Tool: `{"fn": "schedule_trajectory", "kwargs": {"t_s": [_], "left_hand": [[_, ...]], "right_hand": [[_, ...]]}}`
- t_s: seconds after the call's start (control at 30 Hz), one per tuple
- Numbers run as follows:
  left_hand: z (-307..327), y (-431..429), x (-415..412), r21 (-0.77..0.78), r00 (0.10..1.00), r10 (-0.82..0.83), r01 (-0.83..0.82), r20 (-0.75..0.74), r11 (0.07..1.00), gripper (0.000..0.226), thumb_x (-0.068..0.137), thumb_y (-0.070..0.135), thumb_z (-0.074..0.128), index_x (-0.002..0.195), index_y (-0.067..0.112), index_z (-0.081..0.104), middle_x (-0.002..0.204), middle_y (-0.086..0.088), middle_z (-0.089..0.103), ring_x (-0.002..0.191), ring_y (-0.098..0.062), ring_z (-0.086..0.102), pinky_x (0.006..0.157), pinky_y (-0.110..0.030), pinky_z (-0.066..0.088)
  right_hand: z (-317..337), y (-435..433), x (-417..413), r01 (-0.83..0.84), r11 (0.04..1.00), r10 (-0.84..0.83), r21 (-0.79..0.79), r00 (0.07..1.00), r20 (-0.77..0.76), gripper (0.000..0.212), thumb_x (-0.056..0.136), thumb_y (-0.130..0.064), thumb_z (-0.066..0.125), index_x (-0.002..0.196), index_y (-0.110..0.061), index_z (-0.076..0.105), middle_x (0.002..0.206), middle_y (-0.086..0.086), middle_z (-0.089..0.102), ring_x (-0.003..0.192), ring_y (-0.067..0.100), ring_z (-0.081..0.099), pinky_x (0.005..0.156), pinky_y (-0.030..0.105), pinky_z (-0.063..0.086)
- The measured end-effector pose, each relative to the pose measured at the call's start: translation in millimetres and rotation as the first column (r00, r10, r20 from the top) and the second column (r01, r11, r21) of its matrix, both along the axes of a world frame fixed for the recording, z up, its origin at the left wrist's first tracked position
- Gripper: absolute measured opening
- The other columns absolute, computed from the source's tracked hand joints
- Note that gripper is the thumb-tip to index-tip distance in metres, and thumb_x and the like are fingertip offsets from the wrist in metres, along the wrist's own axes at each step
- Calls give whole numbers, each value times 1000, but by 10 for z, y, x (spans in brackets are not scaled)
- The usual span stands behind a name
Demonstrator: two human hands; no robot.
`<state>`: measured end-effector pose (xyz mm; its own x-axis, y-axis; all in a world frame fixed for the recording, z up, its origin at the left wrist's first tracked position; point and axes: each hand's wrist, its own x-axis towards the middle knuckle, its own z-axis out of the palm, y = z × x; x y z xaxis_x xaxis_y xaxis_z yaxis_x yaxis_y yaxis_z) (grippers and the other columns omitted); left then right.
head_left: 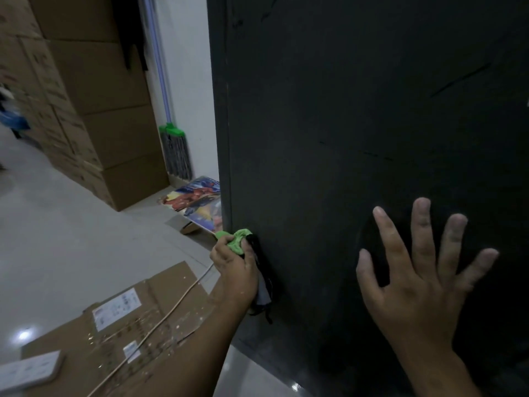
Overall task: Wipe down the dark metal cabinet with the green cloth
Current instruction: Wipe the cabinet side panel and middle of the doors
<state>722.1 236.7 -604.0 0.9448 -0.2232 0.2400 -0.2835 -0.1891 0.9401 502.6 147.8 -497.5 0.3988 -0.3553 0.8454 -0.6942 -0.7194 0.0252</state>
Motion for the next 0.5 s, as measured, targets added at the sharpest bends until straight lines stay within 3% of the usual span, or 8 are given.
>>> {"fn": "schedule_trajectory", "kwargs": {"t_s": [0.1, 0.2, 0.33, 0.43, 0.5], "left_hand": [[256, 1, -29, -69, 995, -2, 8, 98, 998, 27, 100, 27, 47, 120, 9, 40, 124, -12, 34, 105, -4, 30, 91, -17, 25], [573, -56, -101, -162, 958, 26, 22, 286, 986, 31, 97, 40, 47, 117, 17, 42, 121, -11, 37, 115, -14, 34, 97, -23, 29], [640, -169, -434, -106, 874, -7, 67, 486, 992, 31, 95, 37, 48, 118, 16, 42, 127, -19, 36, 117, -12, 31, 101, -3, 15], [372, -215, -663, -14, 790, -110, 148, 603, 989, 30, 94, 35, 53, 117, 20, 41, 132, -14, 29, 120, -20, 33, 106, -19, 27], [190, -207, -681, 90, 688, -196, 187, 698, 978, 34, 91, 35, 58, 118, 22, 41, 131, -13, 29, 118, -25, 36, 100, -32, 36]], "right_hand": [[2, 16, -8, -25, 999, 25, 19, 1000, 7, 71, 88, -36, 53, 155, -33, 30, 169, -3, -2, 153, 25, -10, 114, 64, -7], [7, 26, -5, -33, 999, 33, 22, 999, 16, 73, 85, -33, 54, 155, -32, 30, 168, -4, -2, 153, 24, -11, 115, 61, -11], [4, 44, 13, -42, 998, 40, 41, 998, 49, 69, 88, -30, 47, 155, -26, 30, 168, -7, 1, 154, 22, -8, 116, 58, -11], [2, 51, -6, -40, 998, 38, 47, 998, 47, 72, 86, -27, 49, 156, -26, 29, 168, -7, 4, 154, 22, -5, 117, 57, -11], [-5, 43, -21, -23, 999, 23, 23, 999, 29, 75, 84, -24, 53, 156, -26, 30, 168, -5, 5, 154, 23, -4, 117, 55, -11]]}}
